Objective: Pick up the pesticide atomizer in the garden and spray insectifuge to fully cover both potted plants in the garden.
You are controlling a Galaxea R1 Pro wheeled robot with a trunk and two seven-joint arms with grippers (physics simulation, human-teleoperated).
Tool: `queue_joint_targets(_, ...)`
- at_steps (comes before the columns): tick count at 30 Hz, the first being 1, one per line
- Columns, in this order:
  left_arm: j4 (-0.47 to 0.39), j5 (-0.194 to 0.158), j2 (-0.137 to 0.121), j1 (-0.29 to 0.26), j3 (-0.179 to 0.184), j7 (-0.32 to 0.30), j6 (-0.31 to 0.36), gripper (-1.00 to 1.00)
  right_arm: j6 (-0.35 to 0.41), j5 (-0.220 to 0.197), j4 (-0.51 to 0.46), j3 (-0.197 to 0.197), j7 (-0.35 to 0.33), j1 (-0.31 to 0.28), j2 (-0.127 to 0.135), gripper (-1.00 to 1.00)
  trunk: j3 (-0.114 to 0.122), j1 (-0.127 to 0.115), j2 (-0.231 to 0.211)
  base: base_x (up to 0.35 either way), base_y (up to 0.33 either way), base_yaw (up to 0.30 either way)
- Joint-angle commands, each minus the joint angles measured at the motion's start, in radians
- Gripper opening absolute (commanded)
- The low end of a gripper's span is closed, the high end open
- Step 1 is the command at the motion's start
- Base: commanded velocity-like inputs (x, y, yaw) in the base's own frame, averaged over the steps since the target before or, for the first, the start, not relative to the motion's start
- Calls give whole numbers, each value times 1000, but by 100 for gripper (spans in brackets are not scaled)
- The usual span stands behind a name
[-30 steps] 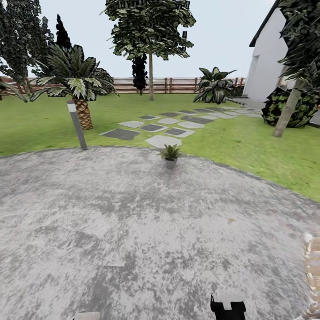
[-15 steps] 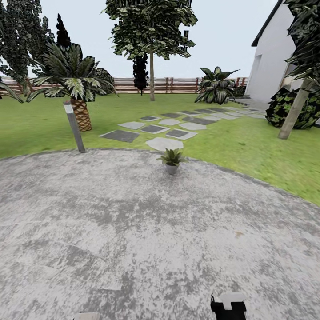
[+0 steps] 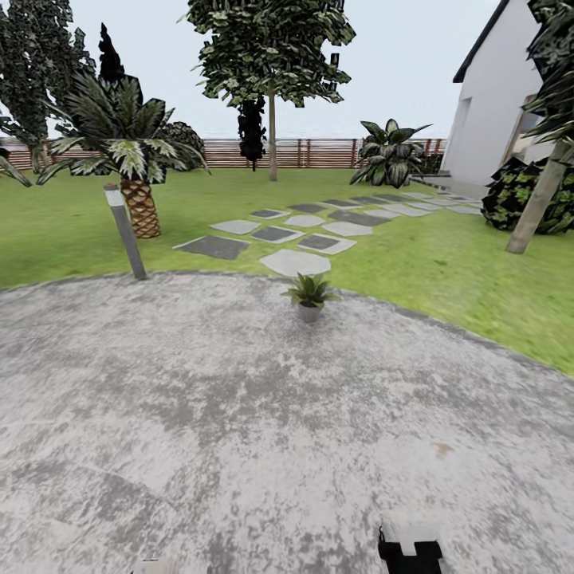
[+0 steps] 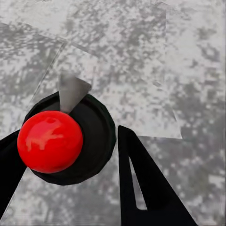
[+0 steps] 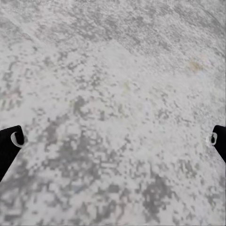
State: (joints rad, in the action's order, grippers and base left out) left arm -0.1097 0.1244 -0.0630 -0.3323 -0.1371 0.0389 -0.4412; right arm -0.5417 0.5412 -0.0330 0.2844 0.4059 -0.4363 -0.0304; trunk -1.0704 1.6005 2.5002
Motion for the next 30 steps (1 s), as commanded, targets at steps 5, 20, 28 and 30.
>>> queue_joint_targets(5,1,11,0,-1,-6,4,-4,-100,-1,11,1,7,5,0,0,100,-1,0,0,336,0,0)
queue_joint_targets(20,1,11,0,-1,-6,4,-4,-100,-1,11,1,7,5,-1,-2,100,-1,0,0,336,0,0)
queue_joint_targets(28,1,11,0,-1,-6,4,-4,-100,-1,10,1,7,5,-1,-1,100,-1,0,0,336,0,0)
queue_joint_targets(30,1,11,0,-1,-6,4,-4,-100,-1,11,1,7,5,-1,-1,100,-1,0,0,336,0,0)
